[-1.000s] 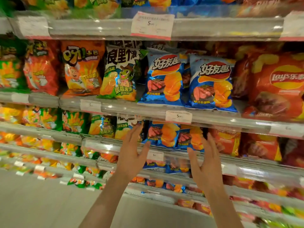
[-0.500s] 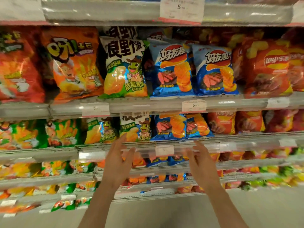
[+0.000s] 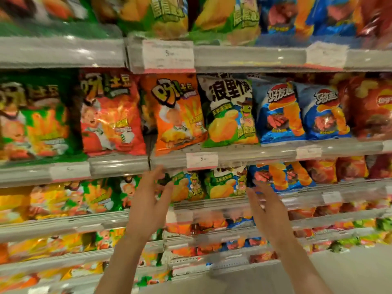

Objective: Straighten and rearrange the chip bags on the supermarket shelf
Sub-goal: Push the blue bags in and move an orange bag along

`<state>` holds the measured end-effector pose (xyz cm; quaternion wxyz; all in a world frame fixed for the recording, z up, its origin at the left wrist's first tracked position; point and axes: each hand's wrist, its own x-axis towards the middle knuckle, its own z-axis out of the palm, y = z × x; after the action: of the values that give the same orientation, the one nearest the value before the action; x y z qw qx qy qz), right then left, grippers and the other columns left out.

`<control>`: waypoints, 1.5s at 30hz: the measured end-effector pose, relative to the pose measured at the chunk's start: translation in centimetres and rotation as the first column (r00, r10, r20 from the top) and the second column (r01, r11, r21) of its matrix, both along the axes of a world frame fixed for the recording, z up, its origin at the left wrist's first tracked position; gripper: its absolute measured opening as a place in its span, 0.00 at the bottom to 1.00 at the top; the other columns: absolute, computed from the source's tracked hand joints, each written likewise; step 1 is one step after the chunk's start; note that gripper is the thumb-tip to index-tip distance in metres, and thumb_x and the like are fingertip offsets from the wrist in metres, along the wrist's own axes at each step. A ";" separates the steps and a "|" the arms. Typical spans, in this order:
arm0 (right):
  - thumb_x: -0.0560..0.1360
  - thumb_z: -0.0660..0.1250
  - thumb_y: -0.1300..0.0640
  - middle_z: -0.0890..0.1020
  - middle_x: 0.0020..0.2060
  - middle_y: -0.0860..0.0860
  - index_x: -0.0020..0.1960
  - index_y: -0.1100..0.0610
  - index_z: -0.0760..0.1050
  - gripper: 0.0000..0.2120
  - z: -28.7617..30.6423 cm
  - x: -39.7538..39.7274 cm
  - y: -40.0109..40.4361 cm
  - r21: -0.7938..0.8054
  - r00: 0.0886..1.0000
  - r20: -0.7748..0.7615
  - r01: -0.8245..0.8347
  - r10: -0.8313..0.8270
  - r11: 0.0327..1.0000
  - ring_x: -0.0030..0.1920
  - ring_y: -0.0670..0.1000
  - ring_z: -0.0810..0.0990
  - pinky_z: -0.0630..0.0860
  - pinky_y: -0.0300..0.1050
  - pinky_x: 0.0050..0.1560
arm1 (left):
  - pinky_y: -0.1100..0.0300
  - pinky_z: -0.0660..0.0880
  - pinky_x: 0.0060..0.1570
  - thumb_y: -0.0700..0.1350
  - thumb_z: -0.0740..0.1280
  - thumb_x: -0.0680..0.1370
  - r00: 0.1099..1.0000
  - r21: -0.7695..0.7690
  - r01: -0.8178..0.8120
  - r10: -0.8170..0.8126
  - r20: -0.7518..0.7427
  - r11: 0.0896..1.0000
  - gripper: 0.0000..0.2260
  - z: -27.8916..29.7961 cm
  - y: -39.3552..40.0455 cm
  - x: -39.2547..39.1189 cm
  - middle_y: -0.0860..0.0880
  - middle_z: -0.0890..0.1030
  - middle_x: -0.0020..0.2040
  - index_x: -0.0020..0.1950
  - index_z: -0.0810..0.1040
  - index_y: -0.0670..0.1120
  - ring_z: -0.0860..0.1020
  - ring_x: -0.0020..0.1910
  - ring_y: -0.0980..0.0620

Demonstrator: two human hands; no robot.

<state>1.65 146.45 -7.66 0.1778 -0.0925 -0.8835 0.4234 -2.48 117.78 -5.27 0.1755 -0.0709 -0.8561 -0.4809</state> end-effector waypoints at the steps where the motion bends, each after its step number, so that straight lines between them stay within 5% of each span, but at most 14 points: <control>1: 0.78 0.57 0.38 0.79 0.55 0.39 0.68 0.47 0.72 0.23 1.1 -0.6 -0.7 0.007 0.999 -0.032 -0.026 0.027 1.000 0.53 0.43 0.80 0.77 0.40 0.48 | 0.62 0.75 0.46 0.52 0.66 0.80 1.000 0.000 -0.013 0.013 -0.021 1.000 0.18 1.0 -0.6 -0.4 0.58 0.78 0.59 0.70 0.70 0.56 0.77 0.50 0.66; 5: 0.81 0.62 0.45 0.80 0.44 0.37 0.61 0.42 0.72 0.09 5.5 -3.6 -2.8 0.091 0.985 -0.147 -0.077 0.090 0.993 0.45 0.37 0.80 0.78 0.37 0.40 | 0.56 0.78 0.46 0.54 0.65 0.81 0.995 -0.032 -0.032 0.029 -0.099 0.999 0.17 4.9 -1.4 -3.0 0.59 0.79 0.57 0.70 0.68 0.60 0.78 0.48 0.63; 8: 0.81 0.63 0.46 0.81 0.45 0.38 0.63 0.49 0.77 0.14 8.8 -6.3 -4.6 0.166 0.969 -0.186 -0.129 0.160 0.978 0.46 0.33 0.78 0.75 0.33 0.44 | 0.52 0.80 0.45 0.56 0.64 0.80 0.988 -0.121 -0.075 0.057 -0.147 0.990 0.21 7.7 -0.7 -5.2 0.55 0.76 0.60 0.73 0.67 0.55 0.79 0.48 0.58; 16: 0.79 0.67 0.47 0.80 0.51 0.50 0.64 0.54 0.76 0.17 12.2 -13.5 -7.5 0.350 0.931 -0.272 -0.138 0.242 0.927 0.46 0.49 0.82 0.82 0.54 0.49 | 0.45 0.78 0.49 0.59 0.65 0.78 0.970 -0.319 -0.208 0.151 -0.192 0.925 0.30 9.7 2.5 -8.7 0.41 0.68 0.69 0.77 0.58 0.54 0.75 0.62 0.37; 22: 0.79 0.68 0.51 0.78 0.51 0.48 0.63 0.55 0.77 0.15 11.1 -13.9 -6.9 0.308 0.918 -0.308 -0.152 0.250 0.939 0.43 0.46 0.80 0.81 0.54 0.51 | 0.55 0.71 0.36 0.58 0.65 0.80 0.979 -0.348 -0.171 0.119 -0.165 0.922 0.31 8.7 2.4 -9.7 0.43 0.77 0.60 0.78 0.53 0.57 0.81 0.46 0.39; 28: 0.79 0.68 0.50 0.78 0.52 0.48 0.66 0.54 0.76 0.16 11.5 -14.2 -5.9 0.195 0.929 -0.267 -0.207 0.255 0.959 0.47 0.44 0.80 0.81 0.52 0.53 | 0.54 0.73 0.38 0.57 0.65 0.80 0.965 -0.259 -0.176 0.114 -0.237 0.950 0.28 9.6 2.2 -10.0 0.48 0.76 0.52 0.77 0.57 0.60 0.79 0.42 0.43; 35: 0.78 0.64 0.38 0.82 0.58 0.47 0.71 0.54 0.72 0.27 14.0 -13.7 -5.9 -0.184 0.939 -0.156 -0.333 0.307 0.925 0.56 0.40 0.80 0.77 0.36 0.55 | 0.55 0.76 0.51 0.58 0.66 0.79 0.973 -0.089 -0.051 0.029 -0.227 0.995 0.28 10.4 1.6 -9.2 0.52 0.77 0.65 0.77 0.59 0.60 0.78 0.58 0.48; 38: 0.79 0.61 0.37 0.83 0.53 0.42 0.69 0.50 0.72 0.24 15.3 -13.3 -6.0 -0.289 0.916 -0.137 -0.400 0.376 0.870 0.52 0.38 0.82 0.78 0.40 0.58 | 0.52 0.78 0.53 0.60 0.67 0.78 0.979 -0.105 0.046 -0.066 -0.191 0.993 0.30 10.2 1.6 -8.1 0.60 0.74 0.68 0.77 0.58 0.62 0.79 0.58 0.49; 42: 0.77 0.65 0.36 0.84 0.56 0.41 0.66 0.46 0.76 0.22 15.1 -12.6 -5.8 -0.276 0.915 -0.137 -0.403 0.380 0.872 0.57 0.43 0.82 0.77 0.45 0.60 | 0.60 0.74 0.49 0.62 0.66 0.77 0.981 -0.125 0.124 -0.140 -0.135 0.984 0.33 9.8 2.4 -7.2 0.56 0.74 0.71 0.79 0.55 0.64 0.77 0.63 0.45; 45: 0.77 0.69 0.40 0.85 0.53 0.39 0.62 0.44 0.77 0.16 14.0 -11.8 -5.4 -0.359 0.920 -0.170 -0.391 0.352 0.848 0.54 0.39 0.82 0.78 0.45 0.60 | 0.51 0.78 0.53 0.65 0.65 0.77 0.982 -0.115 0.138 -0.151 -0.111 0.984 0.33 9.5 2.8 -6.2 0.57 0.74 0.71 0.78 0.52 0.67 0.79 0.59 0.46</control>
<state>-10.20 141.04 6.29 0.1135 0.0677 -0.7740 0.6193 -8.64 120.60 4.25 0.1869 -0.1708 -0.8610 -0.4410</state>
